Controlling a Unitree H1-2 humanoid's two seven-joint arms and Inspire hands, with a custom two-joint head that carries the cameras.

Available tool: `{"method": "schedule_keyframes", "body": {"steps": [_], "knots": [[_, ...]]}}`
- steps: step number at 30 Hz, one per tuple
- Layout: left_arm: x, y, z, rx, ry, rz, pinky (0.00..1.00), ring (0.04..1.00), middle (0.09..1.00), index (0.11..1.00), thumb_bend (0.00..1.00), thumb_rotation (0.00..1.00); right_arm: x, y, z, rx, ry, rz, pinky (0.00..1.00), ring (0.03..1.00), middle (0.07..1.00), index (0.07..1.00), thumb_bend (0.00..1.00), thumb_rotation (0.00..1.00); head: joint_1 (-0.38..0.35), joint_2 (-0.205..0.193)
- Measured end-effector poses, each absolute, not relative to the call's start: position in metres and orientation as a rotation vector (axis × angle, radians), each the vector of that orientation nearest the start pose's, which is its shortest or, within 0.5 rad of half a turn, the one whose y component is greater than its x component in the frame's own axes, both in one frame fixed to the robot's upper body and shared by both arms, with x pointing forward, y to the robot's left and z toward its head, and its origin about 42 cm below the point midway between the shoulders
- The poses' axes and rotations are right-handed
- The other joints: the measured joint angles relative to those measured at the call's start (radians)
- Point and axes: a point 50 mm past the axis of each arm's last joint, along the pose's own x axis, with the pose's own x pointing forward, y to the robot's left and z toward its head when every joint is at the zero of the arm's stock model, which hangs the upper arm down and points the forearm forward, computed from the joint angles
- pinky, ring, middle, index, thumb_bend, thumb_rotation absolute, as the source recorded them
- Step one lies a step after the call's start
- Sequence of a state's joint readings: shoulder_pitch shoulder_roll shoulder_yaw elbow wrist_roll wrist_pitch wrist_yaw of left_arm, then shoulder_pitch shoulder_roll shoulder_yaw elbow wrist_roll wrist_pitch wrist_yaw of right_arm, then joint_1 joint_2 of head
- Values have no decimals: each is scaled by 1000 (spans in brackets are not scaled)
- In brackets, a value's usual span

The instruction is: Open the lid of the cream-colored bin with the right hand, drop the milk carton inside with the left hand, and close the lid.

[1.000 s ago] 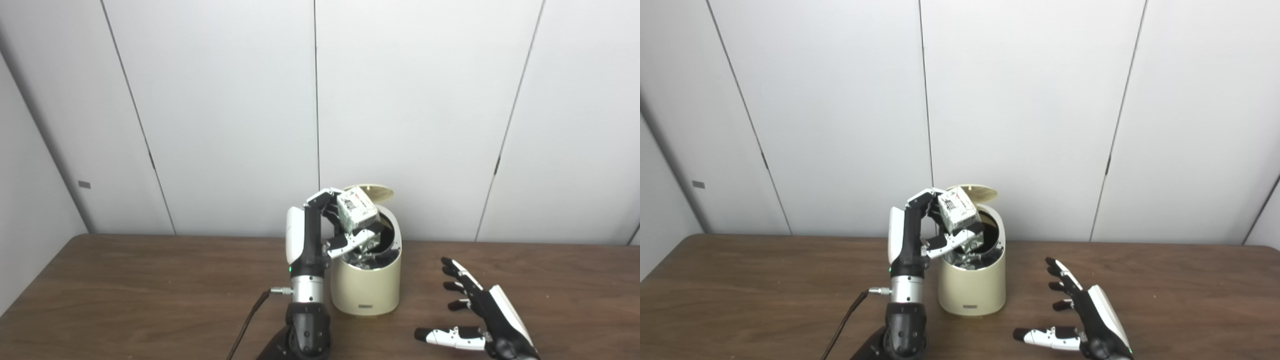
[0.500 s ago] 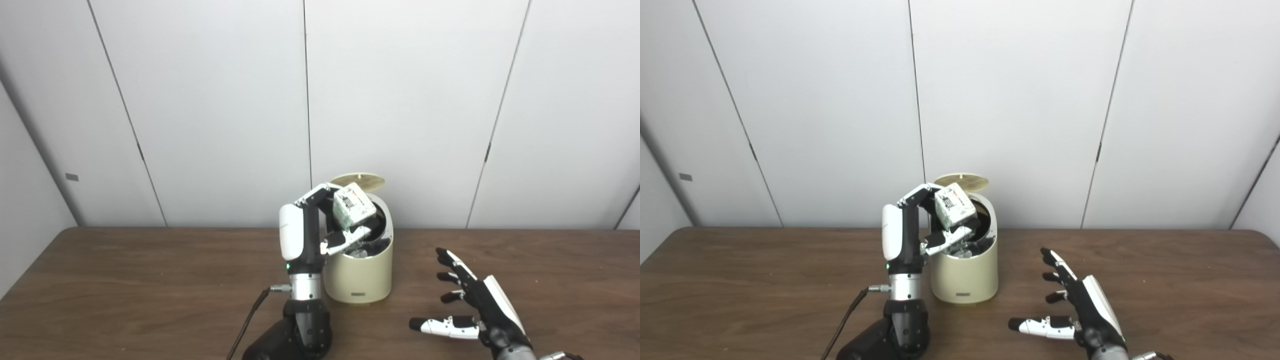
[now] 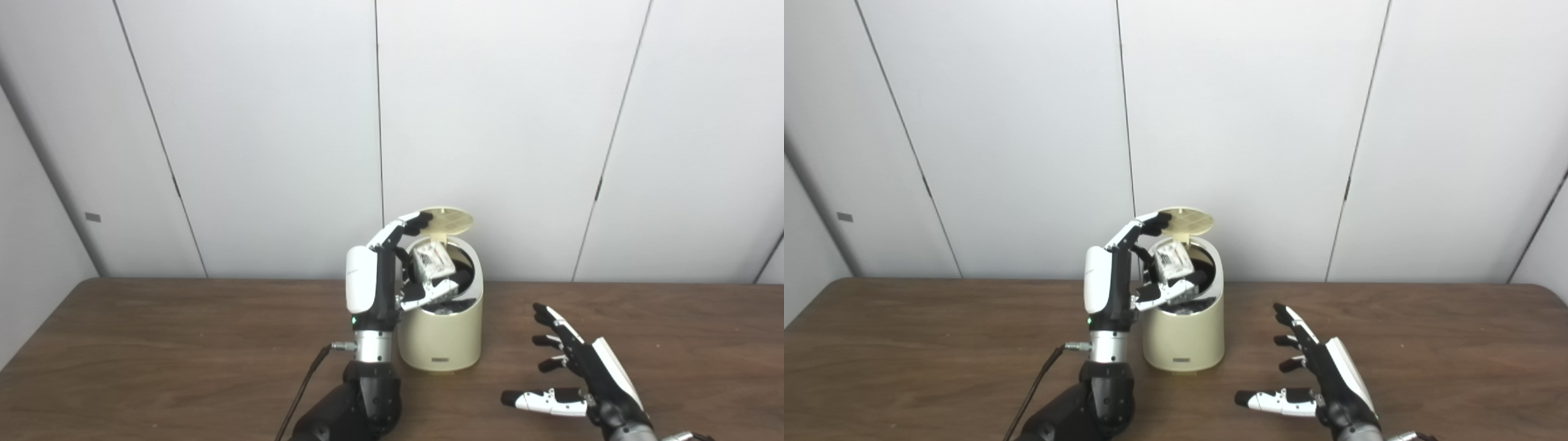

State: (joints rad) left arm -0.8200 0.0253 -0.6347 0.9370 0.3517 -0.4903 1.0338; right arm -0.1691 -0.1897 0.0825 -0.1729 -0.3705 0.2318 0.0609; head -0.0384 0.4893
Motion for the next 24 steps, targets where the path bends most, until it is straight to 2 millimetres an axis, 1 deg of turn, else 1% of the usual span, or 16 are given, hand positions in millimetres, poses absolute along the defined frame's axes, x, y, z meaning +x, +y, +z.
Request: {"method": "schedule_keyframes", "body": {"steps": [8,11,15,19,21,22,24], "knots": [[463,77,182,427,-726,142,713,764,806,830,854,188,330,-234,179,-552,-114,63,634,817,911,920,800,199,15,3],[462,78,182,426,-728,143,695,750,791,810,853,205,330,-234,179,-552,-114,64,624,816,909,918,797,179,15,3],[459,79,180,428,-737,140,677,738,778,791,848,201,330,-234,179,-553,-114,65,616,809,905,918,798,199,18,6],[456,81,178,425,-740,138,628,694,743,739,841,181,330,-233,179,-559,-114,67,659,822,907,920,789,195,20,6],[453,82,177,416,-743,136,581,642,699,688,829,165,330,-232,179,-559,-115,68,642,818,912,922,786,178,20,6],[451,83,176,412,-744,136,572,632,691,679,826,163,330,-232,179,-559,-115,67,637,816,913,923,785,175,23,6],[446,84,175,401,-749,134,511,576,647,644,795,129,330,-232,179,-559,-114,67,634,815,914,923,791,190,23,6]]}}
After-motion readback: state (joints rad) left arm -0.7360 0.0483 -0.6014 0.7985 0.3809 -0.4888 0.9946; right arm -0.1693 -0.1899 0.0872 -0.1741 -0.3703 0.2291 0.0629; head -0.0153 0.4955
